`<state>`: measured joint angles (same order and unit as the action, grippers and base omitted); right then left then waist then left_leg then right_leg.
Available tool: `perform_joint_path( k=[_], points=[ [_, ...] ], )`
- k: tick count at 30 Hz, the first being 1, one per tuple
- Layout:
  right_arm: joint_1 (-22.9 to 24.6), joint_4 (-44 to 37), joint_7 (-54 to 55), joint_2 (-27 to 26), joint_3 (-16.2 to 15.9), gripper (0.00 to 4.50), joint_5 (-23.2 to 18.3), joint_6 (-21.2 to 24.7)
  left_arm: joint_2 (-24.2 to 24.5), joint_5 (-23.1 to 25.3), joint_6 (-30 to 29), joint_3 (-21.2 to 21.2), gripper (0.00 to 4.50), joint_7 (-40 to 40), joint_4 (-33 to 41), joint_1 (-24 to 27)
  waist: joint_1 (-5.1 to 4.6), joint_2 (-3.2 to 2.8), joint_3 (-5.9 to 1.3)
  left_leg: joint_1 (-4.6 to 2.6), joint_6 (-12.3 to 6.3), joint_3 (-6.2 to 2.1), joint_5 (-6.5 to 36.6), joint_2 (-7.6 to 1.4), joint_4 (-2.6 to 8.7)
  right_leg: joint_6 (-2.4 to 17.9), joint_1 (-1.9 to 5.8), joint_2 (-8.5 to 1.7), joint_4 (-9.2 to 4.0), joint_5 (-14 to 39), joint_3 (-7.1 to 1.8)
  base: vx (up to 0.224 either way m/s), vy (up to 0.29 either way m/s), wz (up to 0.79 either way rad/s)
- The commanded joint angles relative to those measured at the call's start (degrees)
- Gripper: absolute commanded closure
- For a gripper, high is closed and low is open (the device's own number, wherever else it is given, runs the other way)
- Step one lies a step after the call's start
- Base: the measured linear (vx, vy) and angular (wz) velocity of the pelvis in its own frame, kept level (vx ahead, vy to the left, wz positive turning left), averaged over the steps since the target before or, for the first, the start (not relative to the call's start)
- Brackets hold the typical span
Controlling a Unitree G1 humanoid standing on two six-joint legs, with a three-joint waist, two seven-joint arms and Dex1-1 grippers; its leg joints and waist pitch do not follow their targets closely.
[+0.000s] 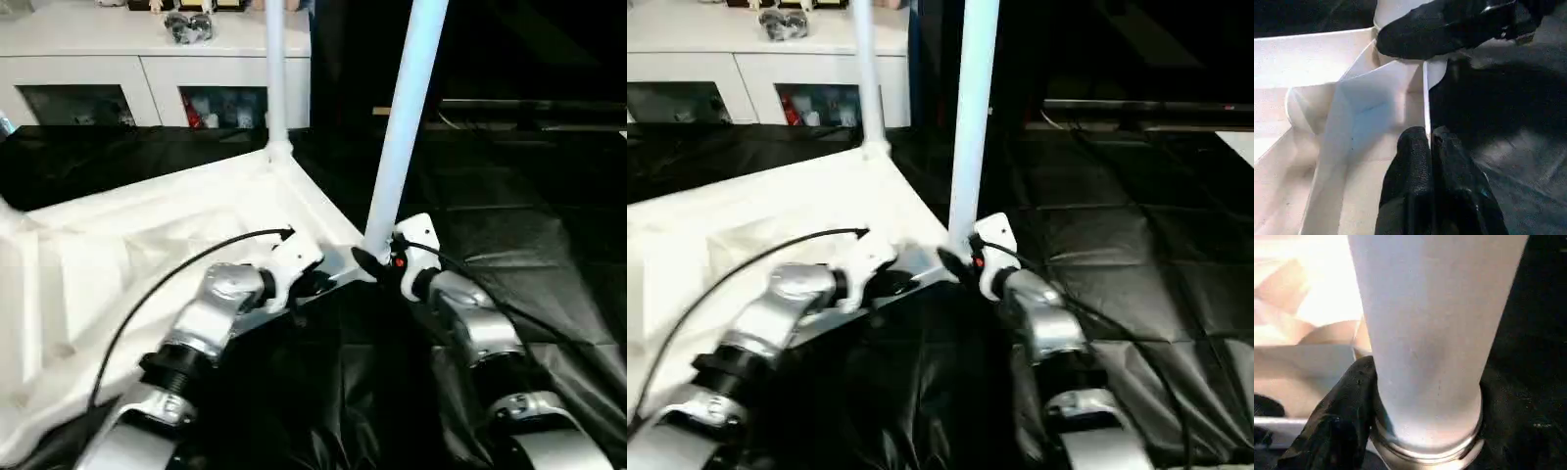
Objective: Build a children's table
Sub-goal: Rotate leg to tighten
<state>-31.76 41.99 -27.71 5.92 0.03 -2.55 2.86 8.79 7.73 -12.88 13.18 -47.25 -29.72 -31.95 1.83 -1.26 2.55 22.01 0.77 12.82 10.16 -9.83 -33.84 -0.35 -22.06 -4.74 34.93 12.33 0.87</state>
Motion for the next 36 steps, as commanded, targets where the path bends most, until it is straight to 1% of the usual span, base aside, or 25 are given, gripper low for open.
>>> perform_joint_path(
  k=[1, 2, 3, 5, 7, 8, 9, 10, 11, 14, 15, 16, 17, 18, 19, 20, 21, 22, 23, 25, 27, 30, 31, 34, 36],
  points=[
    [0.08, 1.85, -4.49, -5.03, -5.02, 1.26, 0.52, 0.71, -4.98, -2.37, 0.97, 2.67, 4.50, 0.19, 2.68, -1.22, 0.13, 0.45, -2.97, -1.39, -0.12, -2.51, 16.48, -3.53, 4.64, 12.18, 0.81, -3.60, -4.92, 11.78, -1.82, 0.000, 0.000, 0.00],
    [0.12, 1.48, -5.60, -4.62, -4.97, 1.12, -0.04, 0.58, -4.44, -2.43, 1.14, 2.77, 4.50, -0.37, 2.76, -1.10, 0.18, 0.38, -3.01, -1.38, -0.32, -2.50, 16.05, -3.53, 4.63, 12.41, 0.85, -3.58, -4.84, 10.95, -1.79, 0.000, 0.000, 0.00],
    [0.21, 1.12, -6.32, -4.16, -4.99, 1.12, -0.24, 0.61, -4.02, -2.53, 1.35, 2.82, 4.50, -0.97, 2.83, -0.97, 0.16, 0.37, -3.04, -1.39, -0.72, -2.43, 15.60, -3.52, 4.57, 12.81, 0.90, -3.51, -4.77, 9.72, -1.75, 0.000, 0.000, 0.00],
    [0.34, 0.62, -7.31, -3.25, -5.02, 0.94, -0.41, 0.50, -3.35, -2.67, 1.81, 2.96, 4.50, -2.09, 3.01, -0.71, 0.20, 0.36, -3.11, -1.34, -1.32, -2.38, 14.58, -3.56, 4.47, 13.52, 1.08, -3.52, -4.55, 7.75, -1.70, 0.000, 0.000, 0.00],
    [0.51, 0.02, -8.45, -2.26, -5.39, 0.94, -0.21, 0.30, -2.79, -2.90, 1.83, 2.87, 4.50, -2.86, 3.26, -0.43, 0.17, 0.42, -3.11, -1.26, -1.71, -2.35, 14.31, -3.55, 4.42, 13.80, 1.20, -3.51, -4.50, 7.24, -1.65, 0.000, 0.000, 0.00],
    [1.06, -1.40, -12.70, 0.46, -6.35, 0.94, -0.07, -0.31, -1.22, -3.69, 2.36, 2.57, 4.50, -5.44, 3.92, 0.31, 0.21, 0.36, -3.10, -1.28, -1.81, -2.35, 14.29, -3.54, 4.40, 13.82, 1.23, -3.52, -4.54, 7.29, -1.65, 0.000, 0.000, 0.00],
    [1.06, -1.40, -12.70, 0.46, -6.35, 0.94, -0.07, -0.31, -1.22, -3.69, 2.36, 2.57, 4.50, -5.44, 3.92, 0.31, 0.24, 0.50, -3.16, -1.21, -2.16, -2.32, 14.04, -3.53, 4.27, 13.97, 1.40, -3.53, -4.45, 6.94, -1.63, 0.000, 0.000, 0.00],
    [1.34, -1.98, -15.13, 1.83, -6.86, 0.94, -0.06, -0.69, -0.26, -4.15, 3.04, 2.49, 4.50, -6.96, 4.24, 0.71, 0.26, 0.45, -3.11, -1.15, -2.48, -2.33, 13.56, -3.56, 4.29, 14.17, 1.34, -3.57, -4.45, 6.67, -1.64, 0.000, 0.000, 0.00],
    [1.77, -2.56, -19.01, 3.81, -7.55, 0.94, -0.15, -1.39, 1.30, -5.13, 3.93, 2.45, 4.50, -9.75, 5.03, 1.51, 0.28, 0.59, -3.14, -1.05, -2.87, -2.32, 13.24, -3.55, 4.19, 14.28, 1.51, -3.57, -4.38, 6.39, -1.58, 0.000, 0.000, 0.00],
    [2.27, -2.88, -23.72, 5.71, -8.33, 0.94, -0.37, -1.73, 2.86, -5.82, 4.72, 2.25, 4.50, -11.87, 5.77, 2.34, 0.37, 0.54, -3.06, -1.13, -3.47, -2.15, 13.23, -3.74, 4.18, 14.57, 1.35, -3.49, -4.37, 7.03, -1.54, 0.000, 0.000, 0.00],
    [2.27, -2.88, -23.72, 5.71, -8.33, 0.94, -0.37, -1.73, 2.86, -5.82, 4.72, 2.25, 4.50, -11.87, 5.77, 2.34, 0.41, 0.46, -3.01, -1.27, -3.31, -2.13, 13.46, -3.78, 4.20, 14.66, 1.21, -3.48, -4.43, 7.51, -1.56, 0.000, 0.000, 0.00],
    [2.60, -2.81, -27.20, 7.08, -9.11, 0.94, -0.26, -2.02, 3.88, -6.40, 4.58, 2.11, 4.50, -13.67, 6.29, 2.84, 0.53, 0.60, -3.01, -1.32, -3.01, -2.14, 13.73, -3.81, 4.22, 14.78, 1.24, -3.48, -4.38, 8.32, -1.50, 0.000, 0.000, 0.00],
    [2.83, -3.00, -29.17, 7.78, -9.45, 0.94, -0.33, -2.34, 4.38, -6.38, 4.83, 2.01, 4.50, -14.19, 6.12, 2.85, 0.67, 0.90, -2.87, -1.26, -2.90, -2.14, 14.26, -3.90, 4.32, 14.62, 1.23, -3.49, -4.43, 9.63, -1.50, 0.000, 0.000, 0.00],
    [2.95, -3.11, -30.09, 8.10, -9.60, 0.94, -0.38, -2.50, 4.61, -6.35, 4.98, 1.96, 4.50, -14.38, 6.00, 2.84, 0.75, 0.72, -2.90, -1.34, -2.69, -2.15, 14.45, -3.99, 4.36, 14.53, 1.17, -3.57, -4.43, 9.99, -1.54, 0.000, 0.000, 0.00],
    [3.35, -3.68, -32.21, 8.79, -9.93, 0.94, -0.71, -2.87, 5.17, -6.42, 5.21, 1.91, 4.50, -14.93, 5.75, 2.75, 0.71, 0.68, -2.87, -1.35, -2.49, -2.19, 14.62, -4.00, 4.42, 14.41, 1.10, -3.54, -4.45, 10.25, -1.56, 0.000, 0.000, 0.00],
    [3.78, -4.43, -34.23, 9.48, -10.32, 0.94, -1.12, -2.98, 5.76, -6.52, 5.54, 1.88, 4.50, -15.57, 5.43, 2.61, 0.90, 1.13, -2.84, -1.41, -2.43, -2.19, 14.91, -3.97, 4.39, 14.02, 1.15, -3.58, -4.51, 10.97, -1.60, 0.000, 0.000, 0.00],
    [4.03, -4.89, -35.32, 9.86, -10.55, 0.94, -1.37, -2.98, 6.10, -6.61, 5.71, 1.87, 4.50, -15.98, 5.28, 2.54, 0.98, 1.02, -2.88, -1.46, -2.47, -2.15, 14.67, -4.00, 4.36, 14.04, 1.10, -3.64, -4.50, 10.79, -1.64, 0.000, 0.000, 0.00],
    [4.60, -6.22, -37.71, 10.68, -11.07, 0.94, -2.05, -2.23, 6.83, -6.70, 6.04, 1.90, 4.50, -16.94, 4.84, 2.34, 1.00, 1.32, -2.84, -1.33, -2.69, -2.10, 14.26, -3.94, 4.38, 14.02, 1.14, -3.48, -4.46, 10.34, -1.58, 0.000, 0.000, 0.00],
    [5.06, -7.26, -39.50, 11.38, -11.56, 0.94, -2.46, -1.74, 7.43, -6.63, 6.48, 1.96, 4.50, -17.62, 4.36, 2.10, 1.33, 1.27, -2.82, -1.33, -2.88, -2.11, 13.81, -3.98, 4.36, 13.88, 1.18, -3.54, -4.37, 10.13, -1.58, 0.000, 0.000, 0.00],
    [5.41, -8.03, -40.80, 11.92, -11.93, 0.94, -2.71, -1.40, 7.85, -6.59, 6.82, 1.98, 4.50, -18.13, 4.00, 1.93, 1.50, 1.12, -2.83, -1.41, -2.90, -2.08, 13.65, -4.07, 4.39, 13.93, 1.05, -3.54, -4.33, 9.82, -1.59, 0.000, 0.000, 0.00],
    [6.17, -9.58, -43.98, 13.12, -12.69, 0.94, -3.20, -0.50, 8.56, -6.92, 7.02, 1.74, 4.50, -19.48, 3.59, 1.55, 1.63, 1.31, -2.86, -1.42, -2.81, -2.02, 13.24, -4.01, 4.34, 14.30, 1.11, -3.51, -4.19, 8.86, -1.56, 0.000, 0.000, 0.00],
    [6.51, -10.51, -46.98, 14.15, -13.19, 1.25, -3.60, 0.53, 9.07, -7.00, 7.26, 1.63, 4.50, -20.50, 2.62, 0.70, 1.87, 1.32, -2.85, -1.45, -2.86, -2.02, 13.08, -4.07, 4.33, 14.60, 1.08, -3.58, -4.13, 8.63, -1.57, 0.000, 0.000, 0.00],
    [6.51, -10.55, -47.17, 14.21, -13.22, 1.25, -3.62, 0.63, 9.11, -6.99, 7.31, 1.65, 4.50, -20.58, 2.53, 0.61, 1.91, 1.31, -2.80, -1.45, -2.82, -2.03, 13.16, -4.06, 4.35, 14.64, 1.04, -3.59, -4.17, 8.80, -1.57, 0.000, 0.000, 0.00],
    [6.63, -10.94, -48.15, 14.69, -13.49, 1.55, -3.81, 1.14, 9.27, -7.31, 7.34, 1.87, 4.50, -21.11, 2.36, 0.30, 2.09, 1.23, -2.81, -1.57, -2.17, -2.04, 13.80, -4.08, 4.39, 14.69, 0.99, -3.66, -4.23, 9.72, -1.59, 0.000, 0.000, 0.00],
    [6.82, -11.21, -48.16, 14.75, -13.53, 1.63, -3.95, 1.40, 9.24, -7.54, 7.29, 2.06, 4.50, -21.22, 2.60, 0.46, 2.16, 1.20, -2.85, -1.56, -1.97, -2.05, 13.65, -4.07, 4.37, 14.78, 1.05, -3.68, -4.17, 9.30, -1.60, 0.000, 0.000, 0.00]
  ],
)
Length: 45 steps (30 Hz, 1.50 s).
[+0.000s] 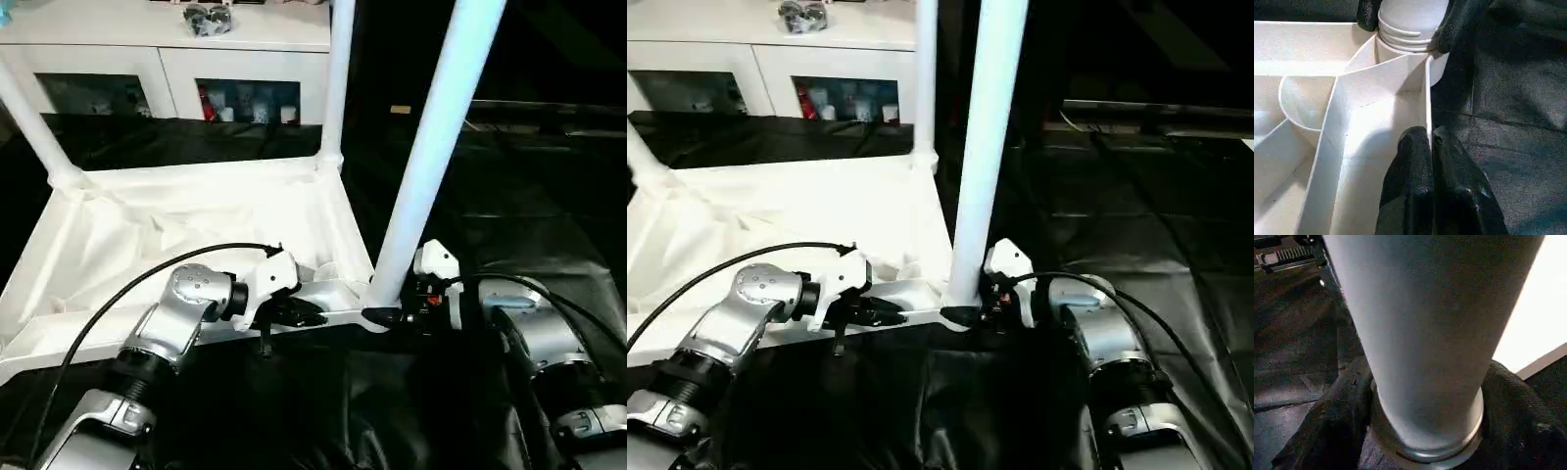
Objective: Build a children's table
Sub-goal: Rotate leg to tighten
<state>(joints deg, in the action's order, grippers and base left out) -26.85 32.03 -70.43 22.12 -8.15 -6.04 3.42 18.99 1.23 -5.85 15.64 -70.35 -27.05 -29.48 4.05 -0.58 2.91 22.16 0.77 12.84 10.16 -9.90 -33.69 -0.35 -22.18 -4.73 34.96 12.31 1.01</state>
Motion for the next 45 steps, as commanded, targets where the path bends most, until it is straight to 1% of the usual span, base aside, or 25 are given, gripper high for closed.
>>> perform_joint_path(
  k=[1, 2, 3, 4, 5, 7, 8, 10, 11, 13, 15, 17, 18, 21, 22, 23, 25, 26, 27, 30, 34, 36, 39, 42, 45],
  points=[
    [2.09, -1.54, -5.28, -1.59, -5.26, 1.63, -0.53, 1.22, -1.09, -1.11, 0.29, -0.28, 4.50, 1.85, 0.15, -1.74, 0.02, 0.34, -3.22, -1.72, -2.01, -2.08, 13.31, -3.99, 4.21, 14.78, 1.18, -3.65, -4.14, 8.64, -1.76, 0.000, 0.000, 0.00],
    [2.23, -1.76, -5.18, -1.70, -5.19, 1.71, -0.57, 1.51, -1.19, -1.14, 0.32, -0.21, 4.50, 1.83, 0.29, -1.55, 0.02, 0.52, -3.29, -1.67, -2.18, -2.05, 12.82, -3.94, 4.15, 14.87, 1.27, -3.59, -4.05, 7.72, -1.72, 0.000, 0.000, 0.00],
    [2.46, -1.93, -4.53, -2.02, -5.05, 1.73, -0.47, 1.53, -1.53, -1.19, 0.33, -0.26, 4.50, 1.99, 0.41, -1.26, 0.05, 0.32, -3.31, -1.70, -2.21, -2.06, 12.67, -3.94, 4.11, 14.98, 1.25, -3.61, -4.02, 7.33, -1.72, 0.000, 0.000, 0.00],
    [2.61, -2.03, -4.08, -2.25, -4.95, 1.73, -0.38, 1.51, -1.77, -1.21, 0.36, -0.32, 4.50, 2.10, 0.46, -1.08, 0.03, 0.44, -3.27, -1.64, -2.29, -2.04, 12.67, -3.92, 4.12, 15.06, 1.29, -3.59, -4.05, 7.17, -1.70, 0.000, 0.000, 0.00],
    [2.74, -1.94, -2.80, -2.89, -4.46, 1.73, -0.48, 1.73, -2.36, -1.14, 0.29, -0.46, 4.50, 2.90, 0.50, -0.87, 0.07, 0.16, -3.28, -1.65, -2.24, -2.06, 12.65, -3.92, 4.10, 15.13, 1.30, -3.64, -4.04, 7.20, -1.72, 0.000, 0.000, 0.00],
    [2.52, -0.93, 1.44, -4.58, -3.05, 1.75, -0.27, 1.70, -3.74, -0.85, 0.11, -0.83, 4.50, 5.31, 0.32, -0.82, -0.11, 0.23, -3.17, -1.71, -1.92, -2.03, 13.40, -3.97, 4.23, 15.11, 1.16, -3.56, -4.17, 7.71, -1.78, 0.000, 0.000, 0.00],
    [1.93, 0.63, 6.54, -6.45, -1.58, 1.75, 0.16, 1.84, -5.03, -0.69, -0.37, -0.96, 4.50, 7.36, 0.26, -0.95, -0.37, 0.06, -3.11, -1.72, -1.19, -2.18, 14.57, -3.87, 4.38, 14.91, 1.14, -3.64, -4.30, 9.50, -1.77, 0.000, 0.000, 0.00],
    [1.15, 2.49, 12.51, -8.33, -0.23, 1.76, 1.00, 2.08, -6.36, -0.35, -0.87, -0.88, 4.50, 9.72, 0.10, -1.22, -0.85, 0.20, -3.05, -1.85, -0.20, -2.31, 16.04, -3.84, 4.55, 14.54, 0.99, -3.73, -4.54, 11.73, -1.81, 0.000, 0.000, 0.00],
    [0.32, 4.47, 19.14, -10.43, 1.04, 1.76, 1.94, 2.54, -7.89, 0.43, -1.64, -0.55, 4.50, 12.51, 0.00, -1.51, -1.49, 0.24, -2.97, -1.81, 0.90, -2.57, 17.80, -3.79, 4.74, 13.67, 0.97, -3.79, -4.80, 15.17, -1.83, 0.000, 0.000, 0.00],
    [-0.33, 6.01, 24.51, -12.40, 2.21, 1.76, 2.36, 2.89, -9.31, 1.50, -2.22, -0.20, 4.50, 15.23, -0.18, -1.83, -1.94, 0.48, -2.89, -1.94, 1.55, -2.64, 19.08, -3.72, 4.76, 12.56, 0.66, -3.79, -5.12, 18.02, -1.94, 0.000, 0.000, 0.00],
    [-0.95, 7.33, 28.93, -14.34, 3.04, 1.76, 2.61, 3.18, -10.60, 2.35, -2.77, 0.00, 4.50, 17.57, -0.16, -2.11, -2.28, 0.78, -2.85, -1.73, 1.27, -2.78, 19.40, -3.63, 4.77, 11.63, 0.75, -3.89, -5.42, 19.91, -1.94, 0.000, 0.000, 0.00],
    [-1.52, 8.45, 32.24, -15.75, 3.32, 1.76, 3.14, 3.04, -11.72, 2.85, -3.35, -0.06, 4.50, 19.55, -0.11, -2.42, -2.49, 0.63, -2.84, -1.73, 1.29, -2.83, 19.63, -3.60, 4.78, 10.92, 0.49, -3.87, -5.53, 20.94, -1.99, 0.000, 0.000, 0.00],
    [-2.56, 9.98, 37.46, -18.47, 3.67, 1.77, 4.25, 2.30, -13.86, 3.96, -4.44, -0.04, 4.50, 22.97, 0.04, -2.92, -2.52, 0.60, -2.87, -1.63, 1.32, -2.85, 19.38, -3.61, 4.82, 10.73, 0.56, -3.89, -5.54, 20.89, -1.97, 0.000, 0.000, 0.00],
    [-3.12, 10.54, 40.37, -20.14, 3.65, 1.77, 5.30, 1.22, -15.01, 4.79, -4.92, 0.13, 4.50, 25.00, 0.24, -3.00, -2.45, 0.68, -3.02, -1.76, 1.20, -2.70, 18.45, -3.62, 4.72, 10.61, 0.41, -3.78, -5.46, 18.75, -2.03, 0.000, 0.000, 0.00],
    [-3.58, 10.92, 41.62, -20.70, 2.73, 1.77, 6.66, 0.18, -15.69, 4.84, -5.17, 0.38, 4.50, 25.35, 0.76, -2.80, -2.42, 0.65, -3.03, -1.75, 1.03, -2.66, 18.14, -3.60, 4.70, 10.67, 0.40, -3.73, -5.45, 18.06, -2.04, 0.000, 0.000, 0.00],
    [-3.78, 10.58, 40.47, -20.85, 1.91, 1.77, 7.11, -1.18, -16.01, 4.50, -5.21, 0.92, 4.50, 24.24, 1.85, -2.32, -2.43, 0.56, -3.06, -1.55, 0.56, -2.59, 17.60, -3.48, 4.65, 10.96, 0.54, -3.68, -5.37, 16.28, -2.00, 0.000, 0.000, 0.00],
    [-3.76, 10.07, 38.53, -20.34, 2.47, 1.77, 5.81, -0.71, -15.53, 4.36, -4.61, 1.21, 4.50, 23.17, 2.30, -2.07, -2.26, 0.48, -3.17, -1.51, -0.36, -2.50, 16.49, -3.44, 4.51, 11.25, 0.72, -3.62, -5.19, 14.05, -2.03, 0.000, 0.000, 0.00],
    [-3.76, 9.89, 37.84, -20.02, 2.82, 1.21, 5.14, -0.27, -15.23, 4.37, -4.24, 1.26, 4.50, 22.84, 2.39, -2.01, -2.25, 0.48, -3.20, -1.44, -0.66, -2.49, 16.00, -3.45, 4.52, 11.44, 0.83, -3.61, -5.10, 13.18, -2.02, 0.000, 0.000, 0.00],
    [-3.79, 9.59, 36.61, -19.36, 3.46, 1.07, 4.20, 0.25, -14.68, 4.10, -3.83, 1.16, 4.50, 22.22, 2.59, -1.93, -2.24, 0.76, -3.24, -1.37, -1.17, -2.41, 15.19, -3.47, 4.45, 11.80, 0.91, -3.54, -4.95, 11.72, -1.96, 0.000, 0.000, 0.00],
    [-4.09, 9.53, 33.39, -17.03, 4.21, 0.97, 3.31, 0.32, -13.29, 3.43, -3.42, 0.47, 4.50, 20.69, 2.96, -1.80, -2.01, 0.59, -3.32, -1.35, -2.18, -2.34, 13.96, -3.50, 4.27, 12.71, 1.14, -3.61, -4.73, 9.74, -1.91, 0.000, 0.000, 0.00],
    [-4.01, 9.21, 25.99, -12.75, 2.76, 0.85, 3.61, -1.21, -10.78, 2.05, -2.65, -0.07, 4.50, 16.72, 4.13, -0.89, -1.83, 0.79, -3.52, -1.11, -3.61, -2.22, 11.29, -3.43, 3.86, 13.71, 1.50, -3.65, -4.33, 6.20, -1.81, 0.000, 0.000, 0.00],
    [-3.79, 8.64, 22.70, -11.30, 2.37, 0.85, 3.13, -1.61, -9.83, 1.39, -2.25, -0.21, 4.50, 14.92, 4.41, -0.57, -1.71, 0.81, -3.49, -1.02, -4.92, -2.14, 10.10, -3.43, 3.68, 14.46, 1.55, -3.66, -4.18, 4.80, -1.74, 0.000, 0.000, 0.00],
    [-2.99, 7.01, 14.47, -8.02, 1.15, 0.85, 1.95, -2.08, -7.37, 0.27, -1.52, -0.48, 4.50, 10.47, 4.24, -0.20, -1.37, 0.49, -3.42, -1.25, -5.13, -2.02, 10.31, -3.61, 3.66, 14.96, 1.40, -3.47, -4.20, 5.29, -1.63, 0.000, 0.000, 0.00],
    [-1.98, 5.39, 8.56, -5.87, -0.22, 0.85, 1.71, -1.94, -5.73, -0.06, -0.31, -0.46, 4.50, 7.65, 3.38, -0.39, -0.87, 0.10, -3.43, -1.32, -4.46, -1.99, 10.99, -3.85, 3.75, 15.04, 1.40, -3.28, -3.90, 4.93, -1.53, 0.000, 0.000, 0.00],
    [-0.37, 2.66, 3.14, -3.90, -1.71, 0.85, 0.66, 0.15, -4.85, -0.17, 0.28, -0.38, 4.50, 6.50, 2.84, -0.79, -0.55, 0.19, -3.42, -1.51, -3.89, -1.99, 12.11, -3.90, 3.84, 15.17, 1.32, -3.35, -3.97, 5.79, -1.55, 0.000, 0.000, 0.00]
  ],
)
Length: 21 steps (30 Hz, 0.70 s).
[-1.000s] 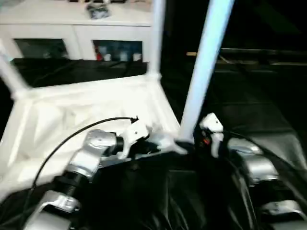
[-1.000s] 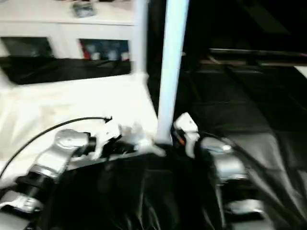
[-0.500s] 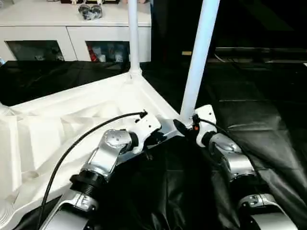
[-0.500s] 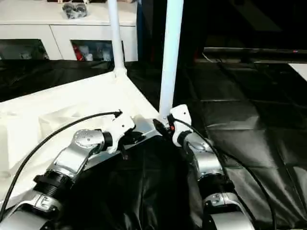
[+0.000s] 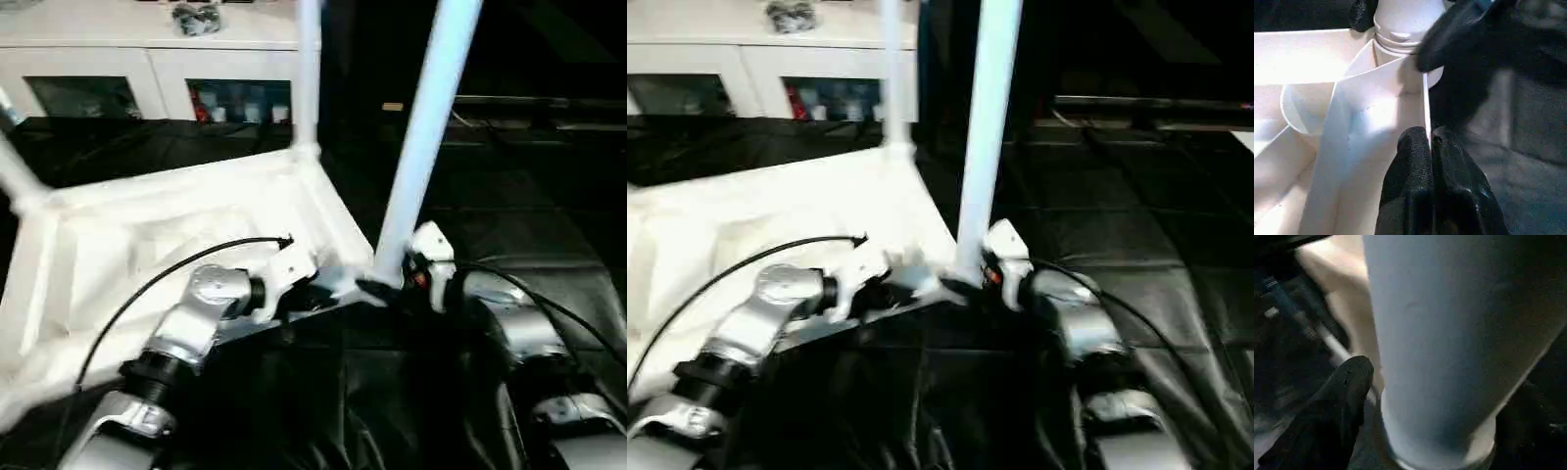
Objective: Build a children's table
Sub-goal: Rotate leg to tighten
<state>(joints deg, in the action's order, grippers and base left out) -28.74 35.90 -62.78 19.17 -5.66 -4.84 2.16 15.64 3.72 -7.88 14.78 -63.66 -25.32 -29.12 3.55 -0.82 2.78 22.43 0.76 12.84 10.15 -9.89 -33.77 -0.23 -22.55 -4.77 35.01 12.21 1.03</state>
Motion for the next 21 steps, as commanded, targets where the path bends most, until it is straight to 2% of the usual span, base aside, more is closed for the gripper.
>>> perform_joint_path(
  k=[1, 2, 3, 5, 8, 10, 11, 12, 14, 17, 21],
  points=[
    [2.01, -1.95, -5.87, -0.42, -4.65, 0.85, -0.78, 1.77, -1.39, -2.77, 2.35, 0.48, 4.50, -0.45, 1.01, -1.23, -0.05, 0.75, -3.28, -1.70, -3.85, -1.96, 12.05, -3.91, 3.93, 15.08, 1.74, -3.29, -4.01, 5.94, -1.54, 0.000, 0.000, 0.00],
    [3.20, -3.78, -9.46, 0.93, -5.95, 0.85, -1.35, 2.61, -1.15, -3.13, 2.38, 0.37, 4.50, -1.08, 0.80, -1.49, 0.25, 0.94, -3.21, -1.75, -3.79, -1.97, 12.09, -3.95, 3.93, 14.82, 1.71, -3.39, -4.06, 6.56, -1.61, 0.000, 0.000, 0.00],
    [3.53, -4.27, -10.52, 1.34, -6.38, 0.85, -1.45, 2.88, -1.08, -3.29, 2.41, 0.30, 4.50, -1.34, 0.75, -1.56, 0.42, 0.85, -3.24, -1.82, -3.80, -1.98, 12.13, -3.98, 3.91, 14.78, 1.68, -3.46, -4.09, 6.88, -1.61, 0.000, 0.000, 0.00],
    [4.05, -5.07, -12.59, 2.15, -7.33, 0.85, -1.49, 3.30, -0.87, -3.55, 2.43, 0.16, 4.50, -1.87, 0.71, -1.70, 0.61, 1.23, -3.21, -1.69, -4.05, -1.95, 11.79, -3.96, 3.89, 14.53, 1.69, -3.50, -4.07, 7.29, -1.60, 0.000, 0.000, 0.00],
    [4.08, -5.63, -14.33, 2.82, -8.29, 0.85, -1.20, 3.51, -0.26, -3.93, 2.68, 0.25, 4.50, -3.17, 0.78, -1.73, 0.86, 1.25, -3.22, -1.68, -3.76, -1.99, 11.61, -3.93, 3.86, 14.23, 1.59, -3.66, -4.11, 8.74, -1.62, 0.000, 0.000, 0.00],
    [4.04, -5.73, -14.71, 2.91, -8.42, 0.85, -1.08, 3.57, -0.14, -4.01, 2.88, 0.22, 4.50, -3.44, 0.65, -1.76, 0.89, 1.25, -3.24, -1.68, -3.74, -1.99, 11.18, -3.91, 3.86, 14.17, 1.56, -3.61, -4.04, 8.15, -1.64, 0.000, 0.000, 0.00],
    [3.99, -5.80, -14.88, 2.86, -8.39, 0.99, -0.90, 3.61, -0.05, -4.09, 3.07, 0.16, 4.50, -3.78, 0.63, -1.72, 0.95, 1.07, -3.28, -1.67, -3.74, -2.03, 10.93, -3.90, 3.83, 14.24, 1.58, -3.64, -3.97, 7.69, -1.63, 0.000, 0.000, 0.00],
    [3.70, -5.33, -14.33, 2.45, -8.11, 1.08, -0.83, 3.55, -0.12, -4.02, 3.04, 0.15, 4.50, -3.69, 0.69, -1.67, 0.93, 1.33, -3.30, -1.62, -3.96, -2.00, 10.48, -3.88, 3.79, 14.36, 1.64, -3.59, -3.92, 6.82, -1.59, 0.000, 0.000, 0.00],
    [3.42, -4.95, -13.29, 1.75, -7.76, 1.08, -0.96, 3.67, -0.22, -3.95, 3.02, 0.18, 4.50, -3.57, 0.80, -1.56, 1.00, 1.40, -3.35, -1.61, -4.36, -1.94, 9.65, -3.83, 3.65, 14.73, 1.66, -3.60, -3.78, 5.58, -1.58, 0.000, 0.000, 0.00],
    [3.77, -5.40, -12.38, 1.11, -7.68, 1.38, -1.36, 4.17, -0.43, -3.97, 2.90, 0.28, 4.50, -3.47, 1.23, -1.15, 1.13, 1.27, -3.34, -1.67, -4.35, -1.94, 9.78, -3.86, 3.64, 14.72, 1.60, -3.60, -3.81, 6.09, -1.56, 0.000, 0.000, 0.00],
    [5.09, -6.63, -11.60, 0.43, -7.01, 1.66, -2.32, 5.22, -0.77, -4.27, 2.67, 0.53, 4.50, -2.91, 1.92, -0.34, 1.18, 0.70, -3.34, -1.76, -3.69, -2.00, 10.46, -3.86, 3.74, 14.64, 1.61, -3.52, -3.86, 6.27, -1.58, 0.000, 0.000, 0.00]
  ],
)
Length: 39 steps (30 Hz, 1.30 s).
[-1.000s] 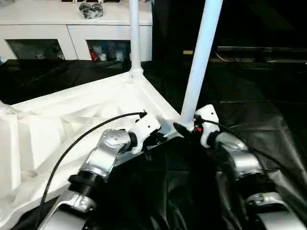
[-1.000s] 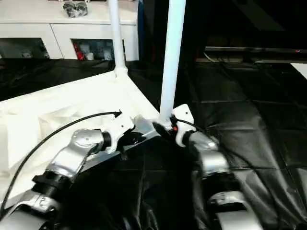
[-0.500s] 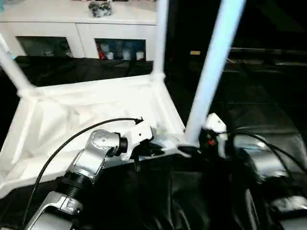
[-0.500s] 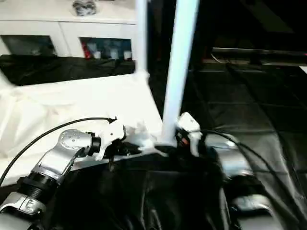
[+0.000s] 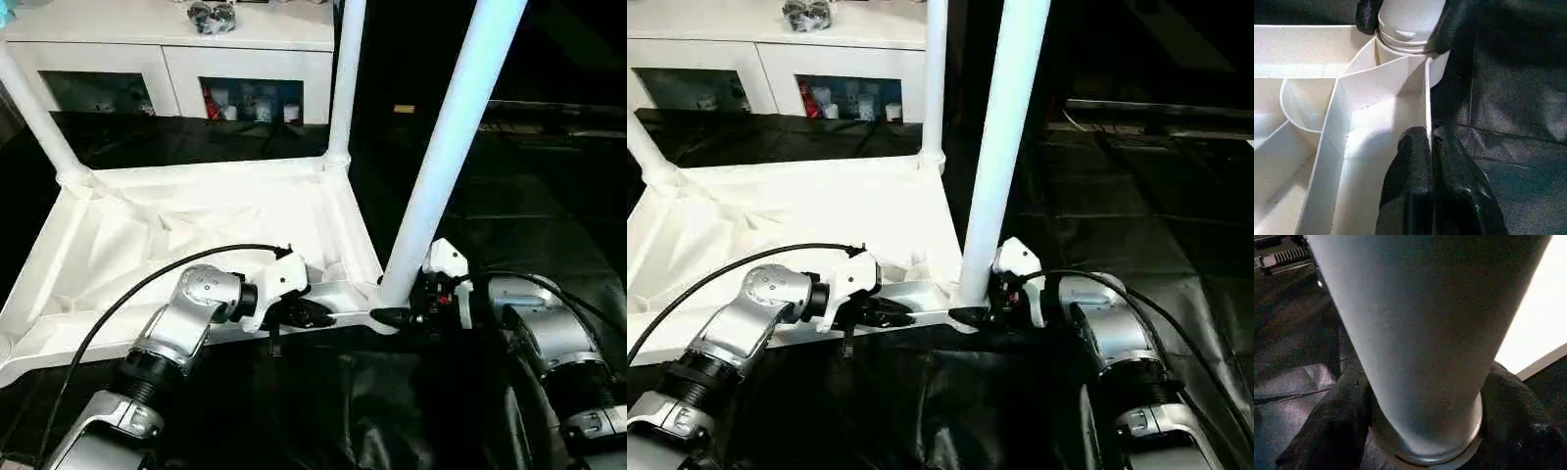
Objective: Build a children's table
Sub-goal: Rotate leg to tighten
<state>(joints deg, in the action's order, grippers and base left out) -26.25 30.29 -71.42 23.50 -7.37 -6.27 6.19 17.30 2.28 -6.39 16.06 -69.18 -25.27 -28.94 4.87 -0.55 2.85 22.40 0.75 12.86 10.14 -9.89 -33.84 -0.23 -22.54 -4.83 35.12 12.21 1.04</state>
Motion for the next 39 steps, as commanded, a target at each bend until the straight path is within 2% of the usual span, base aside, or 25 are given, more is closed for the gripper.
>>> perform_joint_path(
  k=[1, 4, 7, 8, 11, 13, 15, 16, 18, 19, 20, 21, 22, 24, 25, 26, 27, 30, 31, 32, 33, 34, 35, 38, 39],
  points=[
    [2.99, -1.31, -2.46, -4.15, -5.02, 1.71, -1.12, 1.45, -2.59, -2.90, 1.13, -0.82, 4.50, 2.81, 1.88, -0.41, -0.20, 0.56, -3.46, -1.70, -3.57, -2.01, 10.51, -3.83, 3.78, 14.61, 1.69, -3.43, -3.94, 5.66, -1.61, 0.000, 0.000, 0.00],
    [3.93, -1.76, -0.34, -5.12, -3.91, 1.78, -1.65, 1.74, -3.56, -2.77, 0.94, -1.13, 4.50, 4.24, 1.26, -0.67, -0.22, 0.42, -3.47, -1.73, -3.49, -2.04, 10.84, -3.81, 3.82, 14.82, 1.69, -3.44, -3.96, 5.31, -1.57, 0.000, 0.000, 0.00],
    [4.22, -1.33, 3.07, -6.57, -2.99, 1.81, -1.60, 2.75, -4.67, -2.14, 0.59, -0.86, 4.50, 5.93, 0.98, -0.81, -0.46, -0.14, -3.24, -1.94, -2.07, -2.11, 13.73, -3.84, 4.21, 14.52, 1.44, -3.33, -4.39, 8.70, -1.56, 0.000, 0.000, 0.00],
    [3.64, 0.29, 7.82, -8.15, -1.98, 1.81, -0.65, 2.27, -5.64, -1.32, 0.08, -0.60, 4.50, 7.84, 0.76, -0.91, -0.71, -0.40, -3.09, -2.06, -0.81, -2.25, 15.96, -3.85, 4.50, 14.14, 1.34, -3.42, -4.64, 11.15, -1.61, 0.000, 0.000, 0.00],
    [1.36, 5.16, 20.66, -12.37, 1.24, 1.83, 1.43, 1.60, -8.08, 0.54, -1.37, -0.09, 4.50, 12.43, 0.00, -1.47, -2.08, -0.33, -2.98, -2.24, 2.24, -2.86, 20.37, -3.61, 4.90, 12.75, 1.25, -3.71, -5.15, 17.39, -1.60, 0.000, 0.000, 0.00],
    [-0.45, 8.78, 29.74, -15.25, 2.84, 1.83, 3.13, 0.55, -10.37, 2.05, -2.28, -0.33, 4.50, 17.43, -1.55, -2.60, -2.99, -0.66, -2.82, -2.30, 2.87, -2.96, 22.09, -3.47, 4.99, 11.87, 0.83, -3.62, -5.54, 20.00, -1.66, 0.000, 0.000, 0.00],
    [-1.87, 11.24, 35.72, -17.32, 3.79, 1.83, 4.01, 0.32, -12.09, 2.47, -2.91, -0.75, 4.50, 20.42, -2.75, -3.53, -3.42, -0.49, -2.91, -2.47, 3.11, -3.02, 23.18, -3.26, 4.85, 11.13, 0.75, -3.64, -5.76, 22.29, -1.62, 0.000, 0.000, 0.00],
    [-2.55, 12.22, 38.40, -18.33, 4.22, 1.83, 4.35, 0.14, -12.92, 2.70, -2.94, -0.93, 4.50, 22.03, -3.45, -4.05, -3.62, -0.56, -2.95, -2.13, 2.50, -3.17, 22.81, -3.26, 4.89, 10.23, 0.85, -3.72, -5.95, 22.98, -1.65, 0.000, 0.000, 0.00],
    [-4.95, 14.53, 46.39, -21.66, 5.28, 1.83, 5.26, -0.61, -15.24, 3.02, -3.09, -1.16, 4.50, 25.38, -5.06, -5.43, -3.59, -0.63, -3.03, -2.43, 2.49, -3.05, 22.96, -3.14, 4.82, 9.97, 0.46, -3.60, -6.12, 22.99, -1.69, 0.000, 0.000, 0.00],
    [-4.95, 14.53, 46.39, -21.66, 5.28, 1.83, 5.26, -0.61, -15.24, 3.02, -3.09, -1.16, 4.50, 25.38, -5.06, -5.43, -3.59, -0.60, -3.20, -2.28, 2.30, -3.05, 22.40, -3.14, 4.79, 10.04, 0.67, -3.62, -5.97, 21.98, -1.68, 0.000, 0.000, 0.00],
    [-5.87, 14.64, 46.94, -23.01, 4.96, 1.83, 5.63, -2.24, -15.77, 3.62, -2.32, -0.85, 4.50, 25.74, -5.26, -5.78, -3.36, -0.67, -3.27, -1.90, 1.30, -2.95, 20.39, -3.27, 4.88, 10.17, 0.86, -3.59, -5.78, 18.19, -1.71, 0.000, 0.000, 0.00],
    [-6.18, 14.74, 46.86, -23.38, 4.84, 1.83, 5.74, -2.86, -15.88, 3.80, -2.11, -0.72, 4.50, 25.57, -5.24, -5.83, -3.32, -0.66, -3.32, -1.96, 1.00, -2.85, 20.05, -3.25, 4.79, 10.38, 0.80, -3.52, -5.71, 17.10, -1.72, 0.000, 0.000, 0.00],
    [-6.13, 14.57, 45.25, -23.41, 4.60, 1.48, 5.56, -4.35, -15.82, 4.07, -1.92, -0.65, 4.50, 25.36, -4.99, -5.66, -3.27, -0.73, -3.38, -1.80, 0.28, -2.74, 19.22, -3.17, 4.72, 10.98, 1.02, -3.53, -5.54, 15.11, -1.72, 0.000, 0.000, 0.00],
    [-5.63, 13.20, 40.88, -22.76, 4.80, 1.27, 4.00, -4.85, -14.80, 4.32, -0.68, 0.08, 4.50, 23.37, -3.85, -4.96, -3.11, -0.77, -3.47, -1.71, -0.45, -2.68, 18.15, -3.20, 4.62, 11.22, 1.18, -3.56, -5.45, 13.62, -1.73, 0.000, 0.000, 0.00],
    [-5.59, 13.00, 39.81, -22.53, 4.93, 1.13, 3.42, -4.80, -14.43, 4.29, -0.37, 0.38, 4.50, 22.73, -3.45, -4.72, -2.94, -0.77, -3.60, -1.57, -1.63, -2.55, 15.95, -3.22, 4.45, 12.16, 1.37, -3.50, -5.10, 10.03, -1.69, 0.000, 0.000, 0.00],
    [-4.95, 11.39, 35.77, -21.02, 4.21, 1.11, 2.55, -3.24, -13.77, 3.64, -0.87, 0.30, 4.50, 21.68, -2.32, -4.11, -2.93, 0.02, -3.63, -1.31, -2.73, -2.44, 15.09, -3.20, 4.28, 12.61, 1.70, -3.50, -4.93, 8.88, -1.60, 0.000, 0.000, 0.00],
    [-4.81, 11.06, 34.96, -20.52, 3.88, 1.04, 2.59, -3.28, -13.54, 3.45, -0.63, 0.29, 4.50, 21.37, -2.18, -4.01, -2.74, -0.21, -3.62, -1.27, -3.17, -2.48, 14.47, -3.22, 4.21, 12.82, 1.76, -3.64, -4.83, 8.50, -1.63, 0.000, 0.000, 0.00],
    [-4.22, 9.34, 31.36, -17.72, 2.51, 0.65, 2.77, -2.75, -11.91, 2.20, 0.05, 0.28, 4.50, 18.75, -0.63, -2.97, -2.38, -0.06, -3.89, -1.17, -4.92, -2.35, 10.80, -3.24, 3.80, 13.58, 1.94, -3.70, -4.43, 5.62, -1.53, 0.000, 0.000, 0.00],
    [-3.95, 8.91, 28.77, -15.80, 1.76, 0.65, 3.03, -3.34, -10.92, 1.39, 0.27, 0.05, 4.50, 17.14, 0.50, -2.27, -2.48, 0.72, -3.85, -0.93, -5.83, -2.19, 9.70, -3.20, 3.67, 13.84, 1.96, -3.61, -4.34, 4.44, -1.45, 0.000, 0.000, 0.00],
    [-3.75, 8.62, 26.18, -14.17, 1.21, 0.65, 3.10, -3.96, -10.06, 0.83, 0.38, -0.16, 4.50, 15.83, 1.35, -1.76, -2.27, 0.84, -3.87, -0.91, -6.16, -2.25, 9.32, -3.23, 3.57, 13.94, 2.04, -3.73, -4.19, 4.45, -1.38, 0.000, 0.000, 0.00],
    [-3.66, 8.57, 24.60, -13.32, 1.00, 0.65, 3.21, -4.47, -9.63, 0.59, 0.48, -0.34, 4.50, 15.10, 1.77, -1.50, -2.07, 0.40, -3.80, -1.08, -6.70, -2.13, 9.20, -3.36, 3.44, 14.13, 1.80, -3.80, -4.25, 4.75, -1.43, 0.000, 0.000, 0.00],
    [-3.65, 8.57, 24.44, -13.23, 0.98, 0.65, 3.22, -4.52, -9.58, 0.57, 0.50, -0.35, 4.50, 15.03, 1.81, -1.47, -2.00, 0.27, -3.77, -1.14, -6.76, -2.10, 9.11, -3.46, 3.48, 14.22, 1.71, -3.79, -4.29, 4.95, -1.42, 0.000, 0.000, 0.00],
    [-3.30, 8.41, 20.45, -11.40, 0.34, 0.65, 3.20, -5.83, -8.26, 0.16, 0.96, -0.56, 4.50, 13.32, 2.50, -0.90, -1.97, 0.78, -3.68, -1.15, -6.64, -1.98, 9.16, -3.49, 3.53, 14.32, 1.63, -3.58, -4.29, 5.72, -1.30, 0.000, 0.000, 0.00],
    [-2.49, 7.85, 12.88, -8.36, -0.96, 0.65, 3.21, -6.92, -5.65, -0.73, 1.50, -1.13, 4.50, 10.16, 3.56, 0.34, -1.40, 0.27, -3.65, -1.28, -6.45, -1.97, 9.41, -3.75, 3.51, 14.24, 1.59, -3.63, -4.16, 6.24, -1.27, 0.000, 0.000, 0.00],
    [-2.30, 7.72, 11.48, -7.81, -1.20, 0.65, 3.36, -7.05, -5.11, -0.91, 1.45, -1.27, 4.50, 9.47, 3.79, 0.63, -1.29, 0.36, -3.62, -1.24, -6.30, -1.90, 9.49, -3.75, 3.51, 14.27, 1.58, -3.47, -4.06, 6.14, -1.13, 0.000, 0.000, 0.00]
  ],
)
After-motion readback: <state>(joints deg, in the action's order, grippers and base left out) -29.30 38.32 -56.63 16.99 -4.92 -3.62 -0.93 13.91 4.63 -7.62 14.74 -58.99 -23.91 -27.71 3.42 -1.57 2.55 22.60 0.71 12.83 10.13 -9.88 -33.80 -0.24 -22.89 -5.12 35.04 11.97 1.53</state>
